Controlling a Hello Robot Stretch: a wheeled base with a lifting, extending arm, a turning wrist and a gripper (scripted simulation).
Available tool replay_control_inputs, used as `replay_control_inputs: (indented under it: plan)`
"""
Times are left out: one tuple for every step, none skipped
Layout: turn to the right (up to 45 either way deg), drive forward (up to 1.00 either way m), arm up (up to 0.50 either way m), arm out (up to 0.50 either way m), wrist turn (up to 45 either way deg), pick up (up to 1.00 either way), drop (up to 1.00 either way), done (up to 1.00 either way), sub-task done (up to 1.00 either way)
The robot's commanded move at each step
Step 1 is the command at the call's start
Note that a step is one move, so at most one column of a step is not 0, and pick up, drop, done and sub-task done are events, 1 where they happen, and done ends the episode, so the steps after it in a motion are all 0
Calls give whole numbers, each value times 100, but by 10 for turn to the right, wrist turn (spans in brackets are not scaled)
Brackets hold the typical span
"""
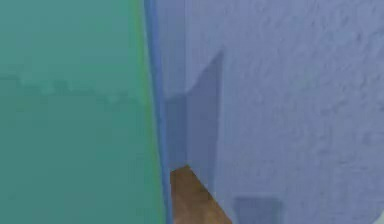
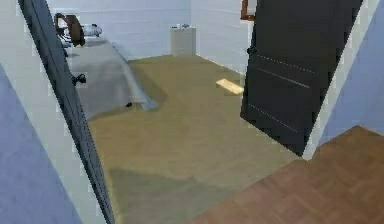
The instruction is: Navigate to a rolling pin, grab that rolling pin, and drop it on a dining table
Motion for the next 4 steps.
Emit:
replay_control_inputs:
  plan:
    - [450,0,0,0,0,0,0,0,0]
    - [450,0,0,0,0,0,0,0,0]
    - [150,0,0,0,0,0,0,0,0]
    - [0,40,0,0,0,0,0,0,0]
